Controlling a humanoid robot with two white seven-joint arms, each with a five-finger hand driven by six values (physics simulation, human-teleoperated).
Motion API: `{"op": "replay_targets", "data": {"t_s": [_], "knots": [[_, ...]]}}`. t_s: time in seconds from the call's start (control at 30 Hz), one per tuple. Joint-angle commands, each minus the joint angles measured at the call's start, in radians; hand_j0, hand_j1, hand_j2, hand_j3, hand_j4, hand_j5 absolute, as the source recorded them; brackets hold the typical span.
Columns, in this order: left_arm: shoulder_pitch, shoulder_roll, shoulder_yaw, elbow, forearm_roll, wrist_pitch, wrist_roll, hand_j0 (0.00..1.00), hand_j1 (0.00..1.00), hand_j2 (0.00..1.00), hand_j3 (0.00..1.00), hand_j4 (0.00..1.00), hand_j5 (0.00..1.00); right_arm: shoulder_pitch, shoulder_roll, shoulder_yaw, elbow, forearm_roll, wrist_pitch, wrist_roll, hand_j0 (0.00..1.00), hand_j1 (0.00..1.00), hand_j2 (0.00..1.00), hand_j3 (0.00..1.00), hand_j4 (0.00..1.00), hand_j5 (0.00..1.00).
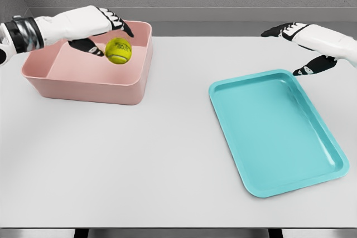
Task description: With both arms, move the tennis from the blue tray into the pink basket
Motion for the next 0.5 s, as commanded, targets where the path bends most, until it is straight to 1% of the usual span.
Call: {"op": "replay_targets", "data": {"t_s": [0.0,0.2,0.23,0.27,0.3,0.33,0.37,0.47], "knots": [[0.000,0.001,0.003,0.000,0.007,0.002,0.006,0.92,0.92,0.92,0.92,0.92,0.92,0.000,-0.001,-0.001,0.000,-0.007,0.002,-0.001,1.00,1.00,1.00,1.00,1.00,1.00],[0.002,0.012,0.003,-0.006,0.016,0.002,0.008,0.92,0.92,0.92,0.92,0.92,0.92,-0.002,-0.001,-0.001,-0.001,-0.007,0.002,-0.001,1.00,1.00,1.00,1.00,1.00,1.00],[0.011,0.015,0.016,-0.027,0.021,0.002,0.011,1.00,1.00,1.00,1.00,1.00,1.00,-0.002,-0.001,-0.001,-0.001,-0.007,0.002,-0.001,1.00,1.00,1.00,1.00,1.00,1.00],[0.028,0.022,0.041,-0.085,0.024,0.002,0.023,1.00,1.00,1.00,1.00,1.00,1.00,-0.002,-0.001,-0.001,-0.003,-0.007,0.002,-0.001,1.00,1.00,1.00,1.00,1.00,1.00],[0.048,0.085,0.042,-0.151,0.058,0.002,0.028,1.00,1.00,1.00,1.00,1.00,1.00,-0.002,-0.001,-0.001,-0.003,-0.007,0.002,-0.001,1.00,1.00,1.00,1.00,1.00,1.00],[0.057,0.111,0.038,-0.173,0.095,0.002,0.031,1.00,1.00,1.00,1.00,1.00,1.00,-0.002,-0.003,-0.001,-0.001,-0.007,0.002,-0.001,1.00,1.00,1.00,1.00,1.00,1.00],[0.075,0.133,0.033,-0.188,0.098,0.002,0.031,1.00,1.00,1.00,1.00,1.00,1.00,-0.003,-0.003,-0.001,0.002,-0.007,0.002,-0.001,1.00,1.00,1.00,1.00,1.00,1.00],[0.080,0.187,0.033,-0.205,0.101,0.002,0.031,1.00,1.00,1.00,1.00,1.00,1.00,-0.003,-0.003,-0.001,0.002,-0.007,0.002,-0.001,1.00,1.00,1.00,1.00,1.00,1.00]]}}
